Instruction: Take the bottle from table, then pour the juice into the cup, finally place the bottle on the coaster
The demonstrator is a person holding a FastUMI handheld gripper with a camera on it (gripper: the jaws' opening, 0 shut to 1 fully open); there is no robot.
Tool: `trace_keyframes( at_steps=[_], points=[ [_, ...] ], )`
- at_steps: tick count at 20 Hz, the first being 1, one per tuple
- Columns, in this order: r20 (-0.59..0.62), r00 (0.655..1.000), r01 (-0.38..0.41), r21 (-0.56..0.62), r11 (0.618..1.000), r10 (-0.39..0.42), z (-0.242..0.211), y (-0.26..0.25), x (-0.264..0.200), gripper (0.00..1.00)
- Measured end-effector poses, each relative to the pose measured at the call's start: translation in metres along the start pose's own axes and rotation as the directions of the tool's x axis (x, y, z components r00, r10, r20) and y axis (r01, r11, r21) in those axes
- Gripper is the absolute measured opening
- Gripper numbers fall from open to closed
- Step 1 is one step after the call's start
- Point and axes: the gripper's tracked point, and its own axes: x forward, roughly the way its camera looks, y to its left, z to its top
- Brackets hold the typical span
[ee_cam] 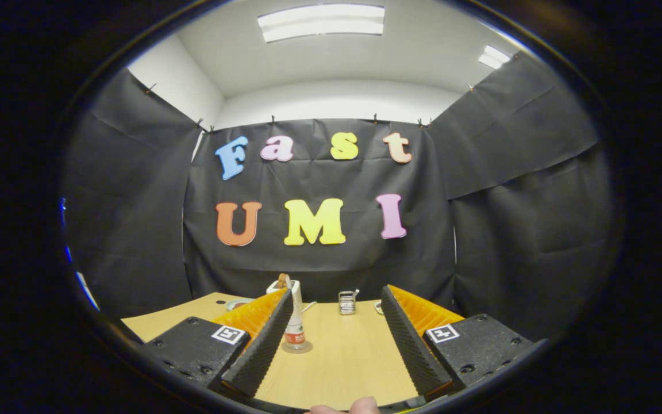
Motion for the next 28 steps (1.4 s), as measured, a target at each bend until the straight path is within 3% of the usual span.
trace_keyframes(
  at_steps=[28],
  points=[
    [0.019,1.0,-0.004,-0.075,0.997,0.005,0.018,0.02,-0.01,0.99]
  ],
)
